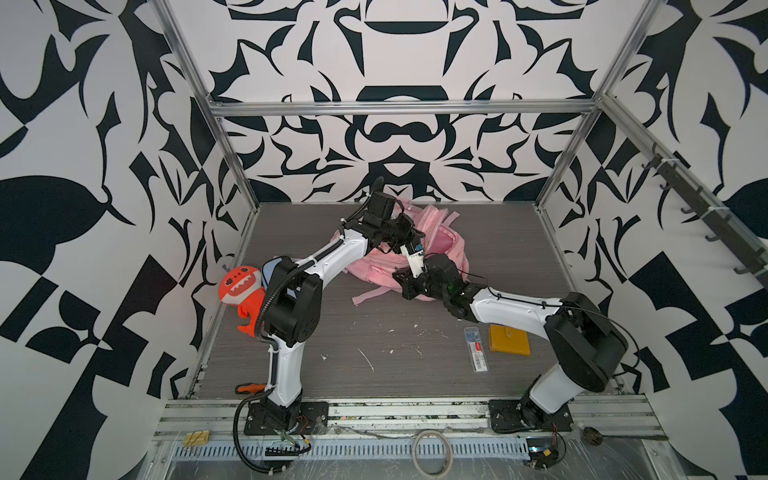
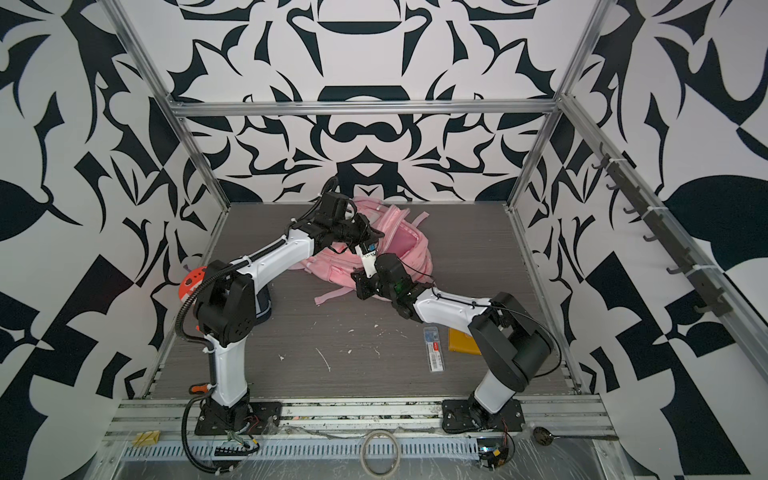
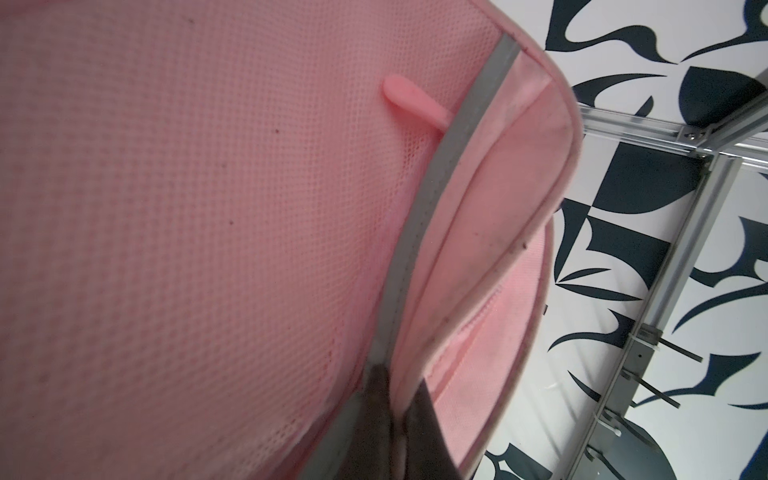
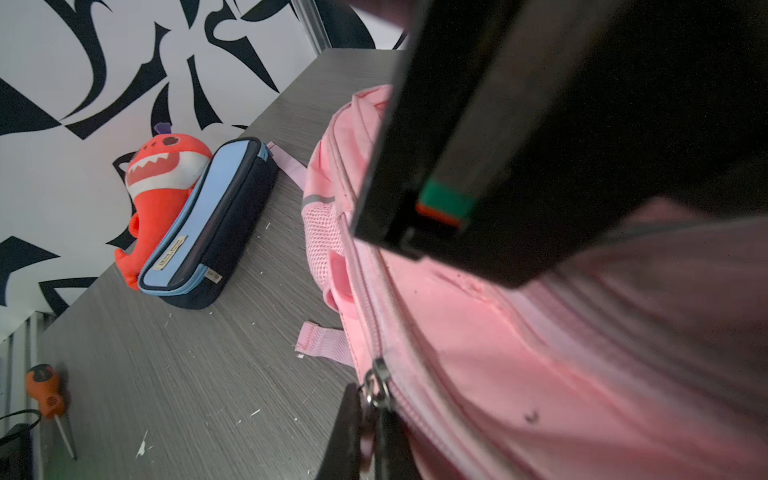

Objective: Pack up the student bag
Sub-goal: 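Hold the backpack edge with left gripper and pull the zipper farther with right, then release the zipper pull with right gripper and raise it off the backpack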

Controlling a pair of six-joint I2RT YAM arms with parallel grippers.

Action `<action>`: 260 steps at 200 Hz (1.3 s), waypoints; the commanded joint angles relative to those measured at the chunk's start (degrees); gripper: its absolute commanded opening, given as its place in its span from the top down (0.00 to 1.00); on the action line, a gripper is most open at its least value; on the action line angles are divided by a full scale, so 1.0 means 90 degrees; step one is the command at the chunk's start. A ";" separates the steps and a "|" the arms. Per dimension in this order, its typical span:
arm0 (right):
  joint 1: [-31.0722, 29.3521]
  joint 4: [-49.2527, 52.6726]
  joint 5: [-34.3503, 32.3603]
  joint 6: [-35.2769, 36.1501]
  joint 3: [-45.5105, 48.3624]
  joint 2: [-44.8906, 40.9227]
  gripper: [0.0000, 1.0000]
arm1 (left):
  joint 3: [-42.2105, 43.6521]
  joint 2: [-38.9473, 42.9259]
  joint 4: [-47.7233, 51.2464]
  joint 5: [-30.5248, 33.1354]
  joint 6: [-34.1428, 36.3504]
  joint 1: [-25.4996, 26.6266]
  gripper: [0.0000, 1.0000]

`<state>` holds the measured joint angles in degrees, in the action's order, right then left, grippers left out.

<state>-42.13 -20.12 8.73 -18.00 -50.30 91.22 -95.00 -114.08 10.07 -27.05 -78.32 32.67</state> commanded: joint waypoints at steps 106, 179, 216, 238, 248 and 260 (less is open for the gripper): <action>-0.0665 0.3837 -0.0642 0.1473 -0.2126 -0.0547 1.00 | 0.0103 0.0001 -0.1610 0.0171 -0.0251 0.0145 1.00; -0.0203 0.0353 0.2078 -0.1018 -0.1191 0.0069 0.97 | 0.0770 0.0050 -0.2652 0.0309 -0.0819 0.0164 1.00; -0.0114 0.0505 0.2276 -0.0720 -0.1310 0.0078 0.90 | 0.0896 0.0156 -0.2646 0.0320 -0.0779 0.0163 1.00; -0.0109 0.0384 0.2354 -0.0695 -0.1299 0.0200 0.82 | 0.0932 0.0142 -0.2691 0.0310 -0.0819 0.0172 1.00; -0.0107 0.0404 0.2320 -0.0679 -0.1259 0.0221 0.81 | 0.0939 0.0156 -0.2673 0.0318 -0.0791 0.0169 1.00; -0.0107 0.0539 0.2025 -0.0565 -0.1093 0.0014 0.77 | 0.0975 0.0200 -0.2624 0.0319 -0.0710 0.0151 1.00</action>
<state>-39.83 -8.05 16.84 -25.02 -59.24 93.58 -86.59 -113.47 -5.82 -24.80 -83.77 32.38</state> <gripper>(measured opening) 0.203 0.075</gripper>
